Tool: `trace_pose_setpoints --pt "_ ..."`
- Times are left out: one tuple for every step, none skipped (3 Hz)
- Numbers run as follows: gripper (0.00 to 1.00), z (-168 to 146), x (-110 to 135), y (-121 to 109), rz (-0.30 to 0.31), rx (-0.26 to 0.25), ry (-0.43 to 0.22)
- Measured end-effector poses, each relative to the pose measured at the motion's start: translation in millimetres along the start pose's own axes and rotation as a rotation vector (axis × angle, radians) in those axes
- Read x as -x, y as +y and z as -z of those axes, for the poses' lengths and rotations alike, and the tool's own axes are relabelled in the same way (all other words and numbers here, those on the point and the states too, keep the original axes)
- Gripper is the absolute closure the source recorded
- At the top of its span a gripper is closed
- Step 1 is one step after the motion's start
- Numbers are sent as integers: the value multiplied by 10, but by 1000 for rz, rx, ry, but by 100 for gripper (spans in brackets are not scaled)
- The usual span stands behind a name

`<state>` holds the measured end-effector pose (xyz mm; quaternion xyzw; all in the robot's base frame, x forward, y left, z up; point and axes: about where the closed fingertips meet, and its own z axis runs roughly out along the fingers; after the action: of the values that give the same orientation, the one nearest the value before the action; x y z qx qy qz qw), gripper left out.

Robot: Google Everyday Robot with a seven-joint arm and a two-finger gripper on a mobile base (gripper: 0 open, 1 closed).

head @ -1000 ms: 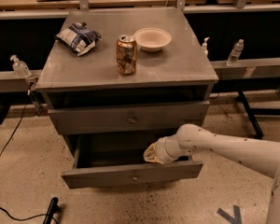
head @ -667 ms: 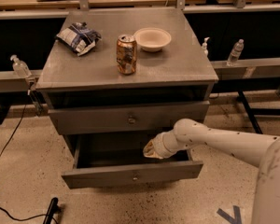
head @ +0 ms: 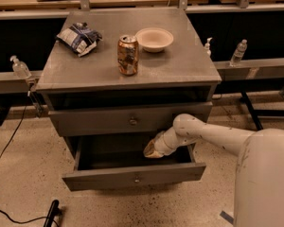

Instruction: Open middle drawer

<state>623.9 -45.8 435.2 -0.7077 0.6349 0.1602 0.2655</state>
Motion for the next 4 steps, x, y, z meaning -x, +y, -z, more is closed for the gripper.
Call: trace_pose_setpoints --pt "100 -166 67 40 -20 51 10" --pt "100 -257 125 194 -32 87 27" --pt "100 -286 172 415 -54 117 60" --pt "100 -279 182 532 -71 128 74"
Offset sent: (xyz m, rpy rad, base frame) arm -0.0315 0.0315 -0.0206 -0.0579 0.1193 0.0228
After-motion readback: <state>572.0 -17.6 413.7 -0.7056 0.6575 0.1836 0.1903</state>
